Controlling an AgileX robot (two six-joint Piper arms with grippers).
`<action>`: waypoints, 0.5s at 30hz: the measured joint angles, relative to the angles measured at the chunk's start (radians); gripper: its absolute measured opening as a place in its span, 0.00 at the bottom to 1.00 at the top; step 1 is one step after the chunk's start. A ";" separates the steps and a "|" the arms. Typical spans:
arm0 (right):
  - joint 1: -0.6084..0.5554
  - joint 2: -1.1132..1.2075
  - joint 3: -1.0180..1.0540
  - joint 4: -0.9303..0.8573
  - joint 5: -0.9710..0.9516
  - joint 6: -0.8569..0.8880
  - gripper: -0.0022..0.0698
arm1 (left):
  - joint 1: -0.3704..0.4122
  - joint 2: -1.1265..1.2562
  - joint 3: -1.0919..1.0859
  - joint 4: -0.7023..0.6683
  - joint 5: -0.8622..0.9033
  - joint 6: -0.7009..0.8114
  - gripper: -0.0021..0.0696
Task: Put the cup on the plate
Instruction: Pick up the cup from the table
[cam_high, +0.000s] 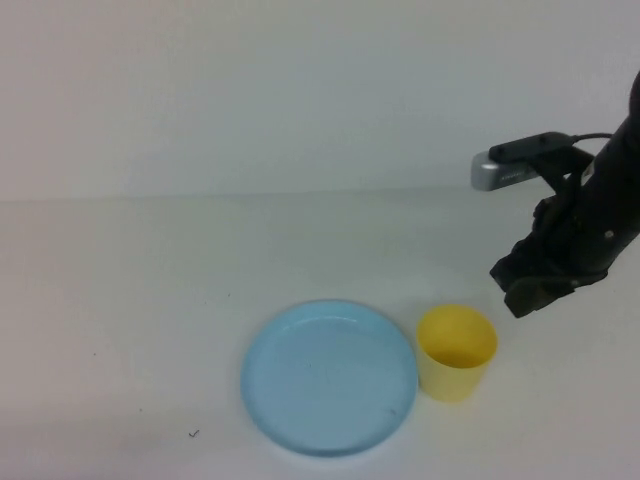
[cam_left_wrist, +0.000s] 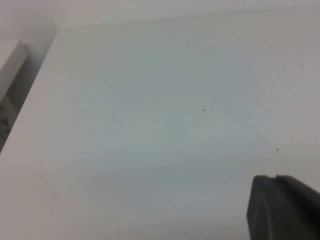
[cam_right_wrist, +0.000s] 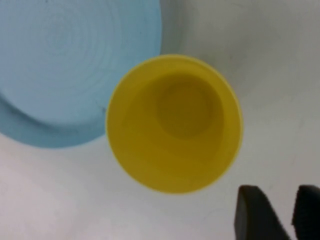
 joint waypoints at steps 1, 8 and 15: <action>0.000 0.018 0.000 0.002 -0.011 0.000 0.30 | 0.000 0.000 0.000 0.000 0.000 0.000 0.03; 0.000 0.095 0.000 0.050 -0.092 0.000 0.53 | 0.000 0.002 0.000 0.000 0.000 0.000 0.03; 0.000 0.146 -0.002 0.071 -0.144 0.000 0.55 | 0.000 0.002 0.000 0.000 0.000 0.000 0.03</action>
